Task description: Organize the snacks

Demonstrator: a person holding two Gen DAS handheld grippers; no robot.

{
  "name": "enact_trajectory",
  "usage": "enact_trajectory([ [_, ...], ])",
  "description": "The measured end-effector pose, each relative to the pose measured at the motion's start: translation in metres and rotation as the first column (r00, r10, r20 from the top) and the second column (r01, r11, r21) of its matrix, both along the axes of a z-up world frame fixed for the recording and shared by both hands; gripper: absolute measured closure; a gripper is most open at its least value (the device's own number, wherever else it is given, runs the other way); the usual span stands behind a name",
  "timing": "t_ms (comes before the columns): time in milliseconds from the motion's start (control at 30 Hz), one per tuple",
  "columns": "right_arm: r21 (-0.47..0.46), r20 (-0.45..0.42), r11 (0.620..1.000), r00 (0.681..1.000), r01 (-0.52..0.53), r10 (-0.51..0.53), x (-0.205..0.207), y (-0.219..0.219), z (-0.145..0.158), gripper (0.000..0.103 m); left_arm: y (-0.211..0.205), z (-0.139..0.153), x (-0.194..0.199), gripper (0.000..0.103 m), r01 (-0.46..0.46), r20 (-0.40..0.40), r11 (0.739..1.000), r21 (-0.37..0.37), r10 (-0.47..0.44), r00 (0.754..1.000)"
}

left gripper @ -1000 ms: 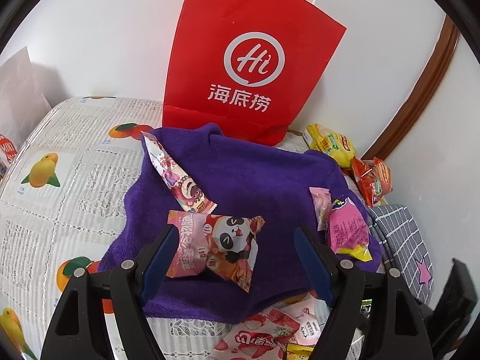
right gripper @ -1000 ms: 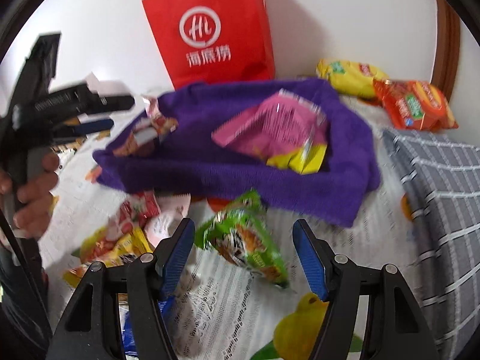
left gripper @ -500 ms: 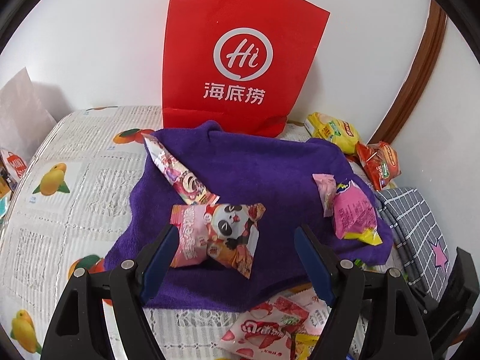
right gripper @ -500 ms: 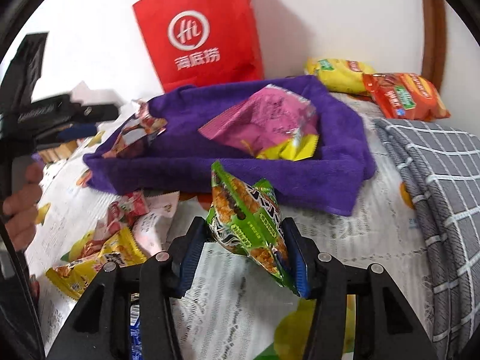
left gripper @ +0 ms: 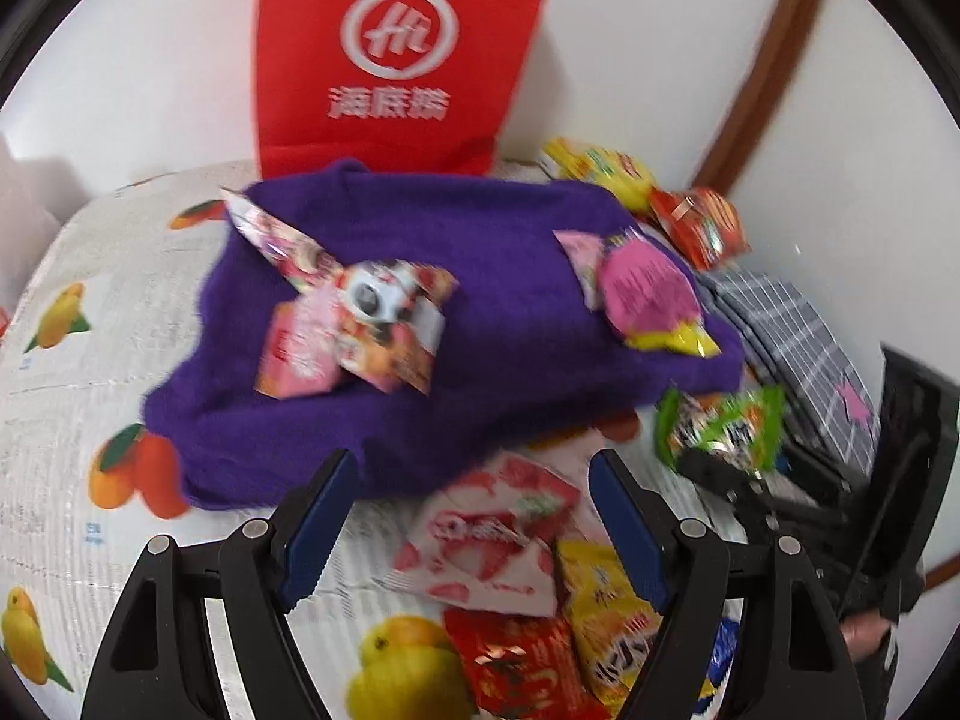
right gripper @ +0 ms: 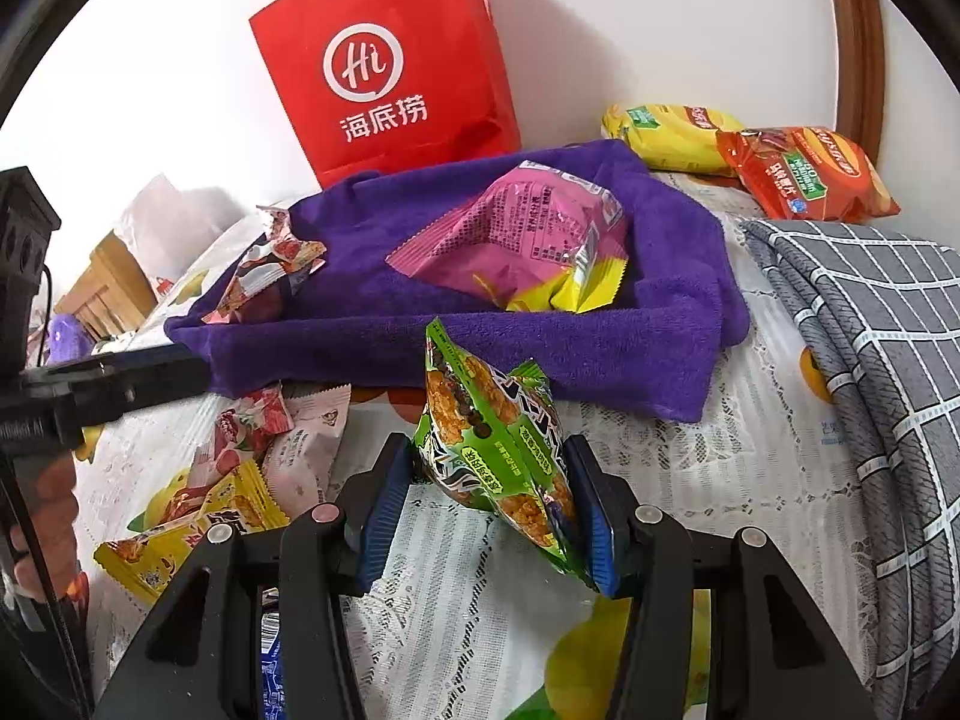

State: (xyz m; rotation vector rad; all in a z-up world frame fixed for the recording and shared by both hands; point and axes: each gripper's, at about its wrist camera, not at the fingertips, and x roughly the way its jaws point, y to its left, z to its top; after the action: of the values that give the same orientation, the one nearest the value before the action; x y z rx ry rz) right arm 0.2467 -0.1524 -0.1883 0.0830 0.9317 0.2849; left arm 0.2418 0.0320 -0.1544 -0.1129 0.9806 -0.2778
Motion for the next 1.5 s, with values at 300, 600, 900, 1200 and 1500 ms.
enact_trajectory([
  [300,0.004,-0.015,1.0,1.0,-0.008,0.008,0.002,0.001,-0.002,0.052,-0.014,-0.024,0.005,0.026,0.038,-0.088,0.995,0.088,-0.03,0.996],
  [600,0.0,-0.022,1.0,1.0,-0.018,0.018,0.004,0.002,-0.003,0.051,-0.017,-0.035,0.007,0.025,0.044,-0.095,0.997,0.063,-0.038,0.995],
  [900,0.006,-0.026,1.0,0.999,-0.02,0.02,0.004,0.002,-0.003,0.051,-0.021,-0.034,0.006,0.045,0.089,-0.113,0.994,0.064,-0.082,0.99],
  [1200,0.008,-0.027,1.0,0.999,-0.019,0.019,0.005,0.001,-0.003,0.051,-0.022,-0.031,-0.006,0.052,0.158,-0.131,0.984,0.08,-0.147,0.98],
  [1500,-0.011,-0.026,1.0,0.999,-0.027,0.027,0.005,0.003,-0.003,0.051,-0.042,-0.035,-0.001,0.036,0.149,-0.101,0.979,0.136,-0.136,0.986],
])
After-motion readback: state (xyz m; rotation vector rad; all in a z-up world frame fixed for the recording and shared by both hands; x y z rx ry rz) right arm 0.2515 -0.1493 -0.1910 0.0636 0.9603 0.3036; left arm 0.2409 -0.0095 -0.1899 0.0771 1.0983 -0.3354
